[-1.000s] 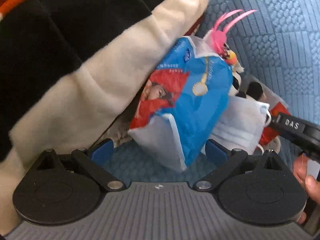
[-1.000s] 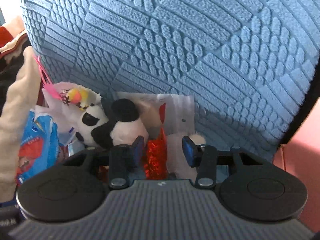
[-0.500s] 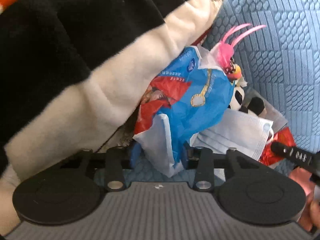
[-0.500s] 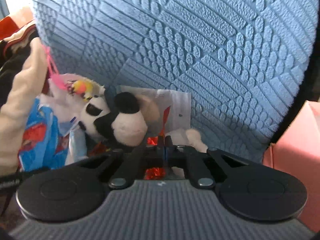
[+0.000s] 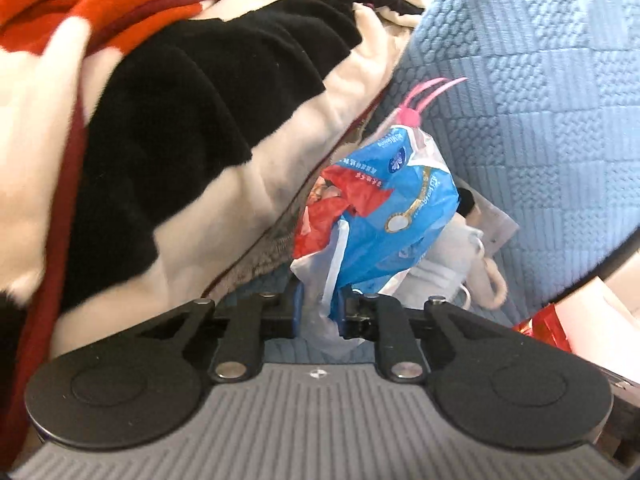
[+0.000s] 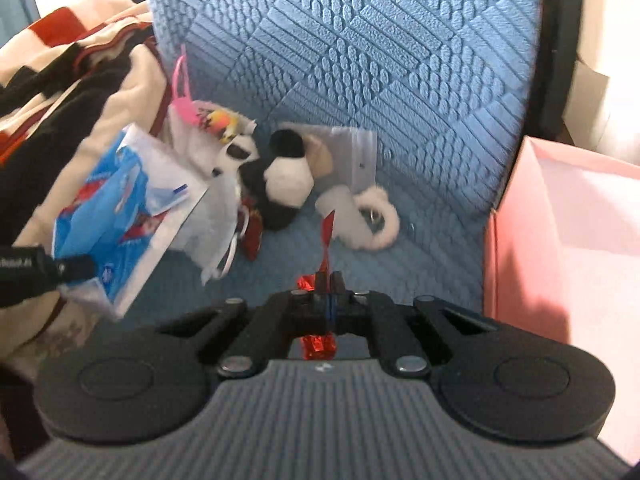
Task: Organize soft objects
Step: 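Close the left tool on the snack bag while the right tool grasps the red candy packet, then carry the snack bag and red packet with both tools over the pink box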
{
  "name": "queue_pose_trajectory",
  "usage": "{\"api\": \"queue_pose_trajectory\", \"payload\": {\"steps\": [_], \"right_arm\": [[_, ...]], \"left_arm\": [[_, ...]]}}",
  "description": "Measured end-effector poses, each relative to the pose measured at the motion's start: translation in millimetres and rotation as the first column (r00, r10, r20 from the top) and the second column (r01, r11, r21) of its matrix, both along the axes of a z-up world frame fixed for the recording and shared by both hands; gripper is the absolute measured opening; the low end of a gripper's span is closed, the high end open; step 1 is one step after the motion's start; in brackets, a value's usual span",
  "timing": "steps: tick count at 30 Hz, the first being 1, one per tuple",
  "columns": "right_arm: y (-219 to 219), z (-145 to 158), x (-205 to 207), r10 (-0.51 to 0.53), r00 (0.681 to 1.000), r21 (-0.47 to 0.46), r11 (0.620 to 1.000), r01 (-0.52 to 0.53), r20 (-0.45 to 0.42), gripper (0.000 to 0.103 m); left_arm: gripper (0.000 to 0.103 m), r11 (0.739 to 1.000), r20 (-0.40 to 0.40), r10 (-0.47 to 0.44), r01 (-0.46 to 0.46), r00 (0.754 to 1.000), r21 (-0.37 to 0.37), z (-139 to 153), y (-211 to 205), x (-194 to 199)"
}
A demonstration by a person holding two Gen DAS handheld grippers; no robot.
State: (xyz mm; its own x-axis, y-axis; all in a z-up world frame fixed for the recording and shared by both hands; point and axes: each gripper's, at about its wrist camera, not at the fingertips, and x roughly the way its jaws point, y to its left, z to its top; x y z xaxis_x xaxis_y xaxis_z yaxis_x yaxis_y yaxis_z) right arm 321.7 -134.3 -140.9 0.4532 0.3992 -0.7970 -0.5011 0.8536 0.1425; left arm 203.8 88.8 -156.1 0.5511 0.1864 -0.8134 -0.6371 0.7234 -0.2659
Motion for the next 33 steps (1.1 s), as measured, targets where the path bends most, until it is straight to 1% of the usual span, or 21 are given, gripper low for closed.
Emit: {"api": "queue_pose_trajectory", "payload": {"steps": [1,5,11,17,21,26,33], "right_arm": [[-3,3,-6,-0.002,1.0,0.001,1.0,0.002,-0.001,0.004],[-17,16,-30,-0.01,1.0,0.003,1.0,0.01,0.005,0.004],[-31,32,-55,-0.024,1.0,0.009,1.0,0.024,0.016,0.004],[-50,50,-81,-0.041,0.999,0.02,0.999,0.041,0.032,0.004],[-63,55,-94,-0.048,0.998,0.027,0.998,0.048,0.028,0.004],[-78,58,-105,-0.069,0.997,0.032,0.997,0.068,0.018,0.004],[-93,79,-108,-0.088,0.995,0.051,0.995,0.085,0.053,0.004]], "left_arm": [[0.018,1.0,-0.001,-0.005,0.005,1.0,0.001,-1,-5,6],[0.018,1.0,0.012,-0.023,0.023,1.0,0.005,10,-18,0],[0.018,0.999,0.028,-0.052,0.051,0.998,0.011,28,-34,-23],[0.018,0.997,0.032,-0.075,0.075,0.997,-0.003,34,-50,-44],[0.018,0.997,0.036,-0.081,0.081,0.996,-0.007,37,-61,-56],[0.018,0.992,0.033,-0.128,0.128,0.991,0.004,45,-77,-59],[0.018,0.986,0.063,-0.165,0.165,0.984,-0.004,70,-91,-52]]}}
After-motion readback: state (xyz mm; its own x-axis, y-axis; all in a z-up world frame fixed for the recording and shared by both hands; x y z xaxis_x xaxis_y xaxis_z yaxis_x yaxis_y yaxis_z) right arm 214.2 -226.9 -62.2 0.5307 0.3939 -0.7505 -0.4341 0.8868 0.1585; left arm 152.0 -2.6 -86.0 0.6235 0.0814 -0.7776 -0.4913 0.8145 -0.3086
